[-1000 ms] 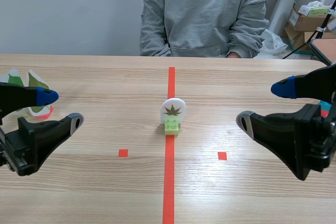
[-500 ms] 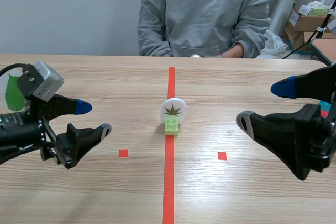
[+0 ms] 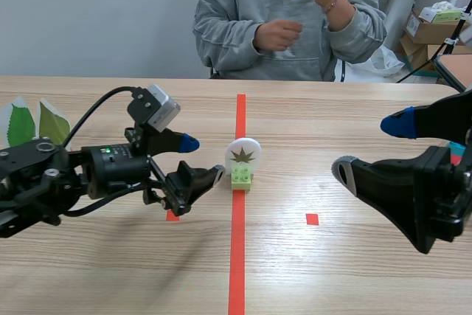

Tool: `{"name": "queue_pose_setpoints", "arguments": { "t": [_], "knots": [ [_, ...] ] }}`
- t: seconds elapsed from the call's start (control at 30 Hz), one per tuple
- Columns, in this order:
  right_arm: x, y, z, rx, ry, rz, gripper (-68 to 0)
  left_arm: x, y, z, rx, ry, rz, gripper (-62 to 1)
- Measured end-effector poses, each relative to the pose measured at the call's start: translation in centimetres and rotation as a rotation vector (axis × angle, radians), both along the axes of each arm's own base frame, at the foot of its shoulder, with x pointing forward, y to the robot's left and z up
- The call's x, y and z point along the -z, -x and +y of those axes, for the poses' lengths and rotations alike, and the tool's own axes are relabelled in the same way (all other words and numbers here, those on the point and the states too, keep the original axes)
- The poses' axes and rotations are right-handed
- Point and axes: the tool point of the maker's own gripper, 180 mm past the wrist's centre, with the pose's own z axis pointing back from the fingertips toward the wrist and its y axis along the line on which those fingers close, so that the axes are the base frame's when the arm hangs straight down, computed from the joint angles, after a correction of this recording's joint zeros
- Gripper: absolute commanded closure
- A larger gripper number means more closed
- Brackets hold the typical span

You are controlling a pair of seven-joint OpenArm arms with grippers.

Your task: Do the leaf sorting experiment

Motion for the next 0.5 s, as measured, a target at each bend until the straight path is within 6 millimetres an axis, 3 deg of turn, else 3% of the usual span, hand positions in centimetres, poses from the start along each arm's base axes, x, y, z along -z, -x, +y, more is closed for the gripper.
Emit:
{"name": "queue_pose_setpoints", "arguments": {
  "t": [0.23, 0.5],
  "knots": [
    [0.0, 0.0, 0.0, 0.000, 0.000, 0.000, -59.1, 0.6, -2.5, -2.3, -0.019, -0.030, -0.051, -45.0],
    [0.0, 0.0, 0.0, 0.000, 0.000, 0.000, -59.1, 1.7, -3.8, -3.5, -0.029, -0.080, -0.080, -45.0]
  ]
}}
